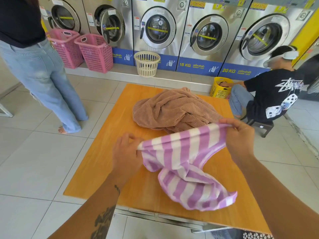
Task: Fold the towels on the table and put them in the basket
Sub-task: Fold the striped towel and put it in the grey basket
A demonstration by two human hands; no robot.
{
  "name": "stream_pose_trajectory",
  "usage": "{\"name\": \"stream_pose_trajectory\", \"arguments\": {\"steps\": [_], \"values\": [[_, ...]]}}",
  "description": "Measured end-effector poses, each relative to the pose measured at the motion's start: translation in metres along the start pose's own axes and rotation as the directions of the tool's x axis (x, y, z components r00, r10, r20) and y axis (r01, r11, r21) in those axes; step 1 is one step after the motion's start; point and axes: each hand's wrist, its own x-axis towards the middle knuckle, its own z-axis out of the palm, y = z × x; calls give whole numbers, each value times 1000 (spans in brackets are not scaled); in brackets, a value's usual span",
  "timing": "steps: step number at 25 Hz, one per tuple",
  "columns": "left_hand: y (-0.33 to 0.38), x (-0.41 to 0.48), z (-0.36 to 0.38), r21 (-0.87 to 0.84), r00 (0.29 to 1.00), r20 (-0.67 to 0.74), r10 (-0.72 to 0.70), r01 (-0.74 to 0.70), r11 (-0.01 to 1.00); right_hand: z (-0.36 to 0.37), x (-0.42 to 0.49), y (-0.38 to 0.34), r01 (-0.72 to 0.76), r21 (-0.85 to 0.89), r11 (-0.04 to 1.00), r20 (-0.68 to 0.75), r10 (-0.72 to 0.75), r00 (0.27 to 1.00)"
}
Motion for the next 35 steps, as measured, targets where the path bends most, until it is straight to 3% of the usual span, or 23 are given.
{"name": "stream_pose_trajectory", "arguments": {"steps": [2, 4, 6, 8, 9, 10, 12, 15, 20, 21, 23, 24, 26, 29, 32, 35], "values": [[15, 20, -10, -58, 989, -148, -5, -4, 998, -2, 1, -10, 50, -23, 999, -3, -50, 999], [25, 27, -16, -137, 985, -168, -39, 16, 990, 0, -3, -2, 55, -129, 990, 109, -41, 993], [22, 20, -12, -370, 980, -59, -190, 155, 916, -1, -11, 16, -73, -187, 980, 320, 131, 939], [16, 10, -7, -563, 902, 118, -414, 404, 721, -1, -26, 32, -215, -285, 934, 493, 335, 803], [15, 6, -5, -611, 850, 195, -490, 496, 617, 0, -34, 41, -218, -349, 911, 523, 382, 762], [15, 3, -3, -644, 814, 267, -515, 548, 533, 3, -39, 49, -185, -415, 891, 509, 396, 764], [19, -8, -2, -687, 829, 318, -461, 536, 491, 7, -44, 63, -152, -453, 878, 431, 365, 825], [21, -13, -5, -704, 878, 253, -405, 455, 546, 12, -36, 57, -198, -306, 931, 340, 301, 891], [28, 28, -36, -684, 896, 96, -433, 376, 626, 1, 8, 0, -33, -132, 991, 125, 50, 991], [27, 37, -43, -673, 914, 94, -394, 350, 652, -3, 16, -8, -33, -81, 996, 146, 44, 988], [28, 48, -52, -669, 928, 220, -301, 368, 645, -6, 20, -18, -58, -57, 997, 311, 73, 948], [28, 51, -54, -649, 915, 310, -258, 402, 646, -6, 18, -19, -67, -108, 992, 410, 105, 906], [27, 49, -51, -505, 892, 421, -164, 380, 775, -3, 7, -15, -20, -284, 959, 515, 170, 840], [21, 41, -42, -321, 880, 470, -74, 248, 914, -2, -2, 2, 243, -569, 786, 556, 149, 818], [5, 40, -39, -138, 926, 371, -69, 129, 982, -10, 1, 9, 400, -708, 581, 515, 38, 856], [-5, 52, -43, -62, 979, 204, 2, 11, 998, -16, 12, 0, 429, -764, 481, 411, -149, 899]]}}
